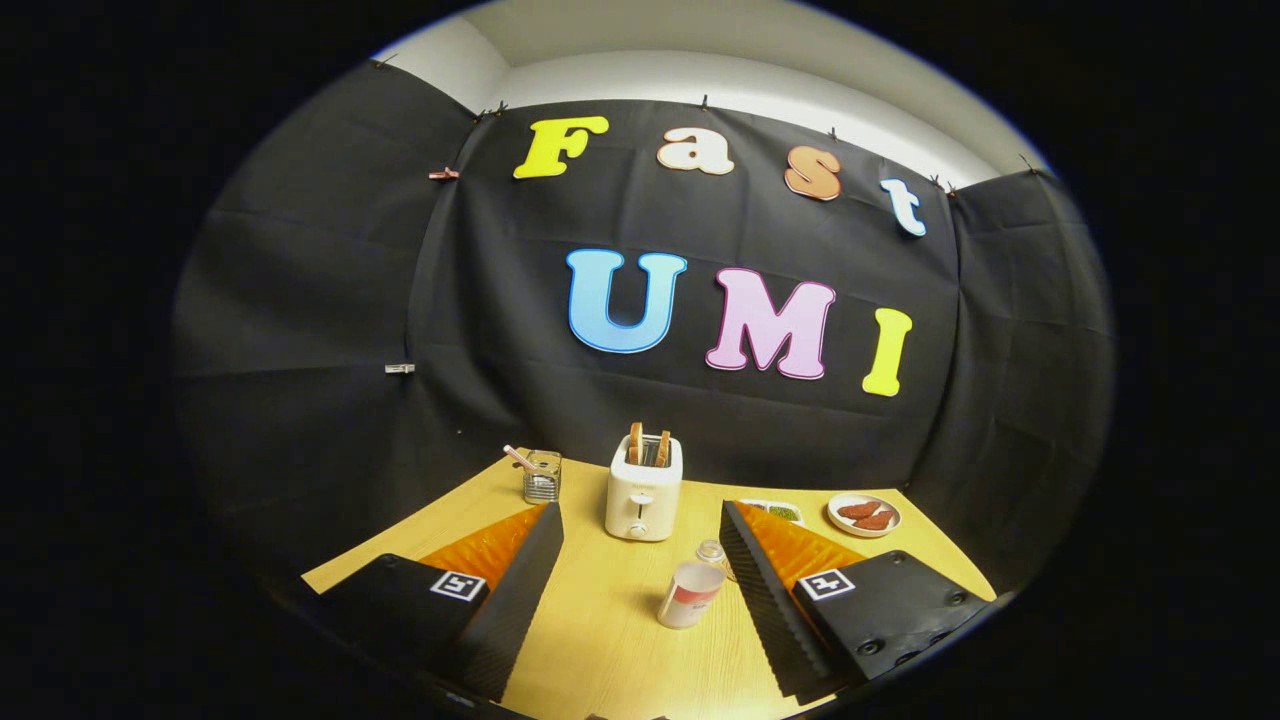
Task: Take the bottle from table, then pour the juice into the cup, finally place the bottle on the coaster
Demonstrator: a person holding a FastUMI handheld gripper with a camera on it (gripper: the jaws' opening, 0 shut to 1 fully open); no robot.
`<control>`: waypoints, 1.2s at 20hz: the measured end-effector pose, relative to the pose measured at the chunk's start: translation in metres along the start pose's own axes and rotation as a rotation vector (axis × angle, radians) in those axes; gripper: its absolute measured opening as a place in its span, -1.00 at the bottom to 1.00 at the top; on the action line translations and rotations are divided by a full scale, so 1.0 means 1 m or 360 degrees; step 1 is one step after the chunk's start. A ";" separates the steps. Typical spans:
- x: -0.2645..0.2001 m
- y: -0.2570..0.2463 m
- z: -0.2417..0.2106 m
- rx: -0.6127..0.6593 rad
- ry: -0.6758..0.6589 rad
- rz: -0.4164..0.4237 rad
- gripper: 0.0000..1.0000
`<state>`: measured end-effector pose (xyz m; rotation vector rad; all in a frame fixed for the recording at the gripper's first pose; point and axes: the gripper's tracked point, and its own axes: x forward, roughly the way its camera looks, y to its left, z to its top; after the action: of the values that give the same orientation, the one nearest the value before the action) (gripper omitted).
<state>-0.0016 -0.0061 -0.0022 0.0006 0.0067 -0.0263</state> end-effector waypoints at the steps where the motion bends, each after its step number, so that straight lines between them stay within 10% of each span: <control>1: 0.001 -0.002 0.001 0.0013 -0.0004 -0.0010 0.94; 24: 0.010 -0.002 -0.007 0.0027 -0.0014 -0.0138 0.94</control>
<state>0.0079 -0.0080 -0.0090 0.0170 -0.0023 -0.1128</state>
